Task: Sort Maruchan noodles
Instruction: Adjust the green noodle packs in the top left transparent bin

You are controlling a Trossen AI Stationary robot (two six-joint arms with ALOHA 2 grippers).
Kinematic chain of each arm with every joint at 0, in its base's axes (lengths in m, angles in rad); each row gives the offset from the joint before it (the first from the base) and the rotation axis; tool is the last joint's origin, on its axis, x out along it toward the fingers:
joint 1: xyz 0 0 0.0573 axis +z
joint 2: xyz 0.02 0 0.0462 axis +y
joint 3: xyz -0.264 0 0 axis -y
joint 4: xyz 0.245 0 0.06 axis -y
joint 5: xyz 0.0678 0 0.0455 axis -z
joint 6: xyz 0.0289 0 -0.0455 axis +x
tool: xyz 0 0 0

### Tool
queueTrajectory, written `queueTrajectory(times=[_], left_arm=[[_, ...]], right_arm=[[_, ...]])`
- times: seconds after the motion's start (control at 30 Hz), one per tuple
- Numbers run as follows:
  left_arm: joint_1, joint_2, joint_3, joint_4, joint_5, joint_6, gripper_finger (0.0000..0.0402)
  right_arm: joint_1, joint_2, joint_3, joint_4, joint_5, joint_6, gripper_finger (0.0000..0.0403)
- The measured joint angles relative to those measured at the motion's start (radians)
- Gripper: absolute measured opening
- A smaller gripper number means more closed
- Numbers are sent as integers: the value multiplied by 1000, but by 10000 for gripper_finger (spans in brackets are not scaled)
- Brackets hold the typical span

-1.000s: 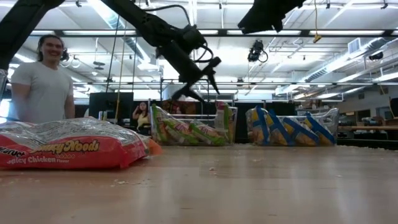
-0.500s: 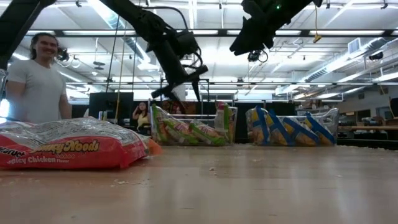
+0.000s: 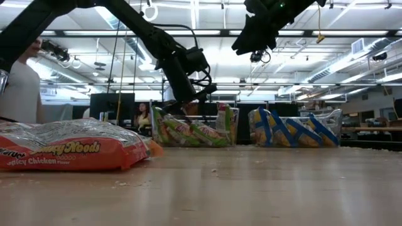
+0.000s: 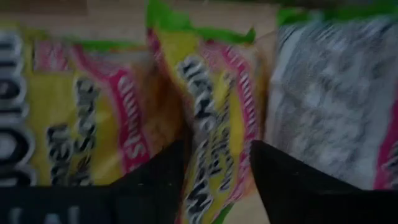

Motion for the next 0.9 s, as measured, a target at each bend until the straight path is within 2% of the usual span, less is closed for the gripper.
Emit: queueTrajectory(times=[0.1, 0.23, 0.3, 0.63, 0.77, 0.9], left_arm=[[-11, 0, 0, 36, -3, -12, 133], [-30, -1, 0, 79, -6, -12, 37], [-36, -7, 0, 91, -8, -14, 12], [-58, -24, 76, 75, -34, 3, 19], [-68, -24, 76, 75, 1, 1, 48], [-78, -24, 76, 97, -27, 4, 88]], right_arm=[[0, 0, 0, 0, 0, 0, 191], [-2, 0, 0, 0, 0, -5, 191], [-3, 0, 0, 0, -1, -5, 191], [-3, 0, 0, -1, -27, -7, 191], [-3, 0, 0, -2, -32, -7, 191], [-7, 0, 0, -3, -52, -8, 191]])
